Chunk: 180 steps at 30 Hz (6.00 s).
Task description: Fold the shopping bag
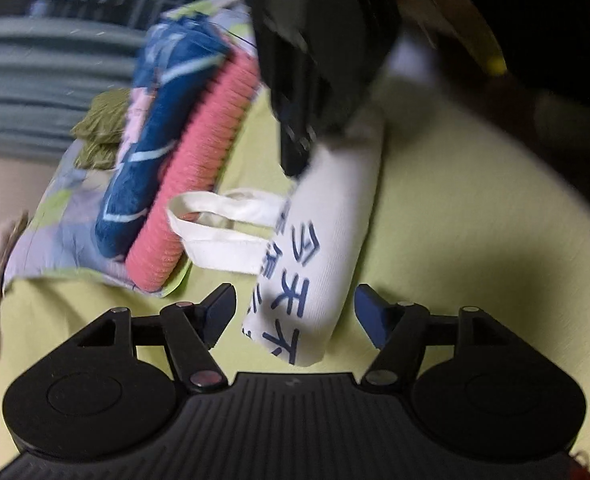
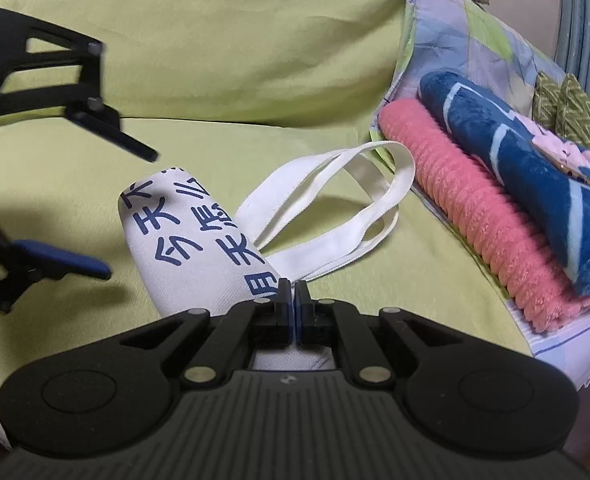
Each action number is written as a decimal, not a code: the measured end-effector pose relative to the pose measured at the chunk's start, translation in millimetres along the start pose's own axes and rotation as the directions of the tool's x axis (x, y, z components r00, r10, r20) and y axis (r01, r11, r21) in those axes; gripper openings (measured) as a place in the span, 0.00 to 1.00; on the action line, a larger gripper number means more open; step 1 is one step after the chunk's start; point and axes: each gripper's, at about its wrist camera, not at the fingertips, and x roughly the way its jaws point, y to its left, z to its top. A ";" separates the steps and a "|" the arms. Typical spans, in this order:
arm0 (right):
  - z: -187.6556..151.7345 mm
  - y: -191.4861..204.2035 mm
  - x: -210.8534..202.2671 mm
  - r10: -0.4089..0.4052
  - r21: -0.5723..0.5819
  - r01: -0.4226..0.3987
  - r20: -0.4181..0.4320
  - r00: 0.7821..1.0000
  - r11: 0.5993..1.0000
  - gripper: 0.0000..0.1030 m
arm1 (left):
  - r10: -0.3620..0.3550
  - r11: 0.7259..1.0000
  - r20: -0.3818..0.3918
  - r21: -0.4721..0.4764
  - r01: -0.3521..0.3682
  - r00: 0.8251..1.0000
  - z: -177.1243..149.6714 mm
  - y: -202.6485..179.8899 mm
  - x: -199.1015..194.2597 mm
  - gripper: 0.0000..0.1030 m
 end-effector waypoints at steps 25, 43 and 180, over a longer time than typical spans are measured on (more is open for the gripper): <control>-38.6 32.5 7.8 0.027 -0.717 0.032 0.070 0.997 0.696 0.56 | -0.127 0.992 0.007 -0.001 0.127 0.992 -4.9 19.0 30.1 0.58; 0.0 -65.8 22.3 0.664 0.101 -0.657 -0.174 0.728 0.747 0.54 | -0.380 0.882 0.061 -0.276 0.382 0.923 -6.0 40.9 -6.7 0.59; 23.8 -92.2 42.7 0.715 0.193 -0.691 -0.259 0.649 0.697 0.47 | -0.256 0.936 0.105 -0.222 0.273 0.961 -2.3 27.8 -10.1 0.61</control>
